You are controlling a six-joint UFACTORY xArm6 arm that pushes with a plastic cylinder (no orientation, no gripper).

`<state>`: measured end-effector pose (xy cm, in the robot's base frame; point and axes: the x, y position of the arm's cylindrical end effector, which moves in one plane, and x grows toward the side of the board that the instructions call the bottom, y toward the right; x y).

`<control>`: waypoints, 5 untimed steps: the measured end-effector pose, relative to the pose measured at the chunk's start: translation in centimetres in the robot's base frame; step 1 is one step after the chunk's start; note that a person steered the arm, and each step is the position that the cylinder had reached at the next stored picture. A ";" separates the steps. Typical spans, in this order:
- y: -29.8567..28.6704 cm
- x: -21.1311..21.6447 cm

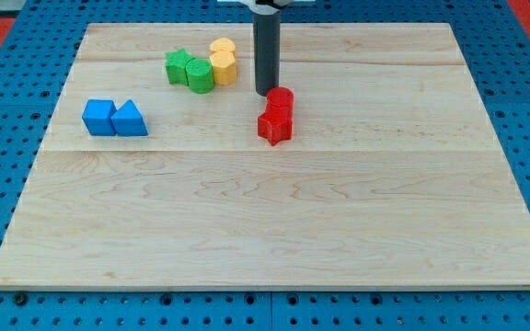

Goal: Move the red circle along with the red star to the center of the board

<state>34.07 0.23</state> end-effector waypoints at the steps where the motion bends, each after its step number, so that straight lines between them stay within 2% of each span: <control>1: -1.0 -1.0; 2: 1.8 -2.8; 5: 2.9 -2.9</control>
